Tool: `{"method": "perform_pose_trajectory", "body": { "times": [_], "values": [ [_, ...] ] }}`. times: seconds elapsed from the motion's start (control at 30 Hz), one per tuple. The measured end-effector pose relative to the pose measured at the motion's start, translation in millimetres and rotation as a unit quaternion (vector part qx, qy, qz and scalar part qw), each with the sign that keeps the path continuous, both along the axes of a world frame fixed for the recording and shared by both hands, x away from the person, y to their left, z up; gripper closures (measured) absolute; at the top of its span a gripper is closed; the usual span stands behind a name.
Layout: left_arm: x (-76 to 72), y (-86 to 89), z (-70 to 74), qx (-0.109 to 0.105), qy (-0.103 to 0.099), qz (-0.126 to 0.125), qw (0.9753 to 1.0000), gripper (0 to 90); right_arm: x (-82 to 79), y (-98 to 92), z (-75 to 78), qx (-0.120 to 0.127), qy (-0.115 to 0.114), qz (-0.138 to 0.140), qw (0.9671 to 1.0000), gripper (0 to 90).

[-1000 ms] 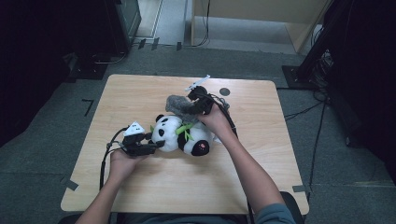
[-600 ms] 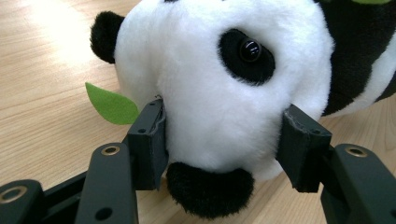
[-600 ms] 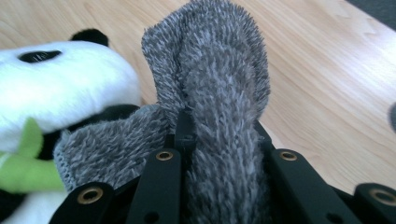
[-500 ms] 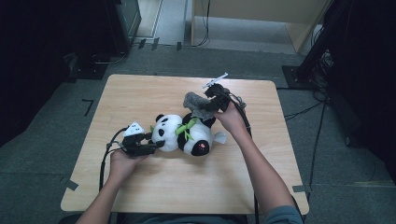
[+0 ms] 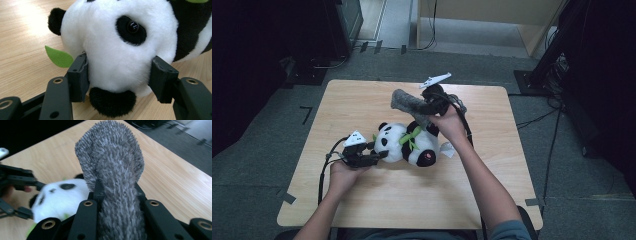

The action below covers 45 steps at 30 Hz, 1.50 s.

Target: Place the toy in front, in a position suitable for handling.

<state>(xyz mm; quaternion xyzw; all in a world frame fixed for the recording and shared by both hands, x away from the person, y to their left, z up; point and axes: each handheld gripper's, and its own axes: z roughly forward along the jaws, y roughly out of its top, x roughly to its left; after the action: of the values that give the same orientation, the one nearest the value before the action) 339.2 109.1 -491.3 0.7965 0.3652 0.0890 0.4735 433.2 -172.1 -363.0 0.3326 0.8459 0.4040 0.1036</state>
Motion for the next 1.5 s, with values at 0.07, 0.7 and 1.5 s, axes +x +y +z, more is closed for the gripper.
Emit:
{"method": "perform_pose_trajectory", "body": {
  "times": [0.07,0.7,1.5],
  "values": [
    [0.1,0.1,0.2,0.0,0.001,0.0,1.0,39.8,-1.7,10.6,-2.1,0.003,0.001,0.014,0.9999,74.1],
    [0.1,-1.0,1.3,0.002,0.003,0.002,1.0,39.1,-23.0,60.8,-40.5,0.006,0.049,0.099,0.9939,72.2],
    [-0.3,-2.6,2.9,0.006,0.015,0.011,0.9998,40.3,-32.2,11.3,-38.9,-0.006,0.042,0.057,0.9975,72.2]
  ]
}}
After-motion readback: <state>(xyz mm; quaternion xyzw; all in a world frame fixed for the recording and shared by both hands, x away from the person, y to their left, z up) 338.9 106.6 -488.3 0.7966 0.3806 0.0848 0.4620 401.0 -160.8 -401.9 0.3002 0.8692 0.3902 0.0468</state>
